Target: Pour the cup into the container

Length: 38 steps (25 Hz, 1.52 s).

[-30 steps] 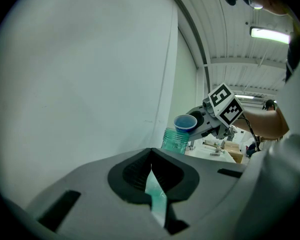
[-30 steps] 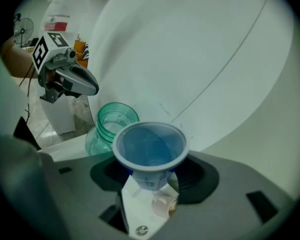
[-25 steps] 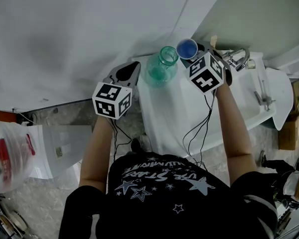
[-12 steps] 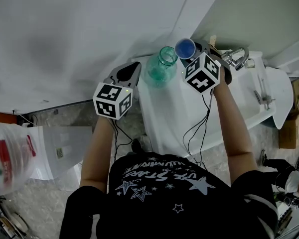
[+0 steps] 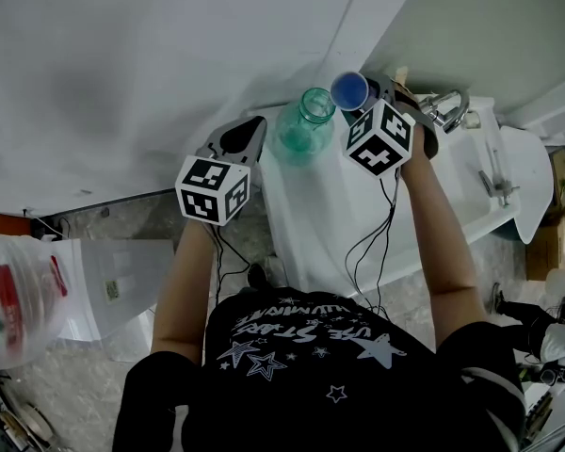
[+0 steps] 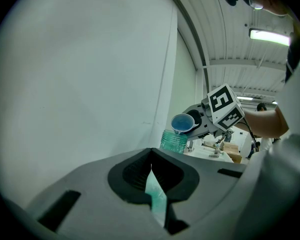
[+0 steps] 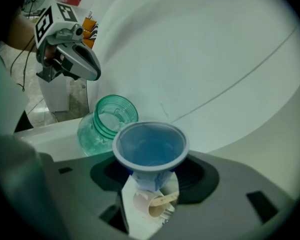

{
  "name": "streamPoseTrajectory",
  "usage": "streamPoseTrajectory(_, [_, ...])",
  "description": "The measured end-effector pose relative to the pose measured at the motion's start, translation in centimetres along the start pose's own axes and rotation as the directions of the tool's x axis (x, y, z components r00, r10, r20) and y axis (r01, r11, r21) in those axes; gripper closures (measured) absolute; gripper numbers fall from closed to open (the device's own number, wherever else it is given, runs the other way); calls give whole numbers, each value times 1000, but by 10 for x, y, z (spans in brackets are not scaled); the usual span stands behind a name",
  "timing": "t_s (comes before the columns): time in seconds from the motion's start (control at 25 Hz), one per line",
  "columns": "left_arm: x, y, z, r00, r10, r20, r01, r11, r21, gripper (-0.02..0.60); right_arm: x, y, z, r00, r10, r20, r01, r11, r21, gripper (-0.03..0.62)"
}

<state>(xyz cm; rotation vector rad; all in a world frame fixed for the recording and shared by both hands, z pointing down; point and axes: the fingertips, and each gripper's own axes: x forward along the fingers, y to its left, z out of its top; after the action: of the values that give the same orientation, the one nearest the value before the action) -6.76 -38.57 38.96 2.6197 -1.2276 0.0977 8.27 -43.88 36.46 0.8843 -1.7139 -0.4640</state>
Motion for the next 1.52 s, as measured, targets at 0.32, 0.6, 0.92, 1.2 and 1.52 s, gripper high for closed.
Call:
streamPoseTrajectory(0.32, [0, -2, 1, 1000, -3, 5, 3, 1000, -1, 569, -2, -3, 0, 1000, -21, -11, 21, 999, -27, 338])
streamPoseTrajectory(0.6, [-1, -1, 2, 1000, -4, 8, 4, 1000, -4, 569, -3, -2, 1, 1000, -12, -8, 12, 1000, -12, 338])
streamPoseTrajectory(0.92, [-4, -3, 3, 1000, -6, 16, 7, 1000, -10, 569, -5, 2, 2, 999, 30, 22, -32, 997, 73, 338])
streamPoseTrajectory(1.2, [-7, -5, 3, 1000, -10, 18, 11, 1000, -8, 569, -10, 4, 2, 995, 62, 80, -78, 973, 216, 338])
streamPoseTrajectory(1.52, [-15, -16, 2, 1000, -16, 4, 16, 1000, -3, 569, -24, 1, -7, 977, 78, 198, -159, 888, 433, 338])
